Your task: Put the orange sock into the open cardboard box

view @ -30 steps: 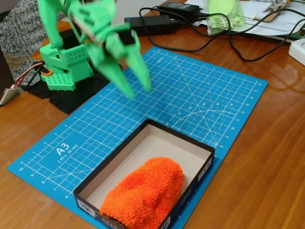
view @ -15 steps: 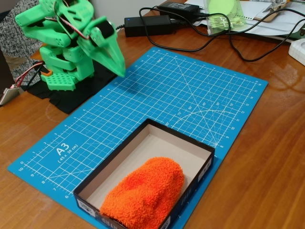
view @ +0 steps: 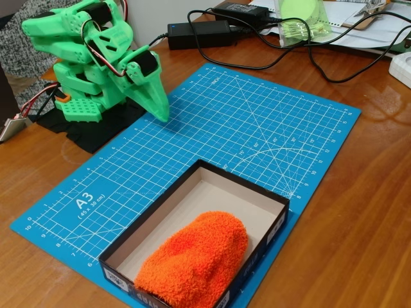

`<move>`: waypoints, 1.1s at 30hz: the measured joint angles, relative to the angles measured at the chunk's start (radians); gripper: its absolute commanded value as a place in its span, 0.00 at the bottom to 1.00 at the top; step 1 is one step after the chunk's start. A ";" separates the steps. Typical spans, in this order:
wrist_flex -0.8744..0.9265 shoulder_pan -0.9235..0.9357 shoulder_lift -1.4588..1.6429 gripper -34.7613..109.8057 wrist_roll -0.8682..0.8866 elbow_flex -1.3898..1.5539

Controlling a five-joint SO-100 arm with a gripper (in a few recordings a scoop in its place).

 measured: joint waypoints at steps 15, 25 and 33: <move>-0.075 0.003 0.000 0.24 0.089 0.026; -0.075 0.006 0.000 0.24 0.083 0.026; -0.075 0.006 0.000 0.24 0.080 0.026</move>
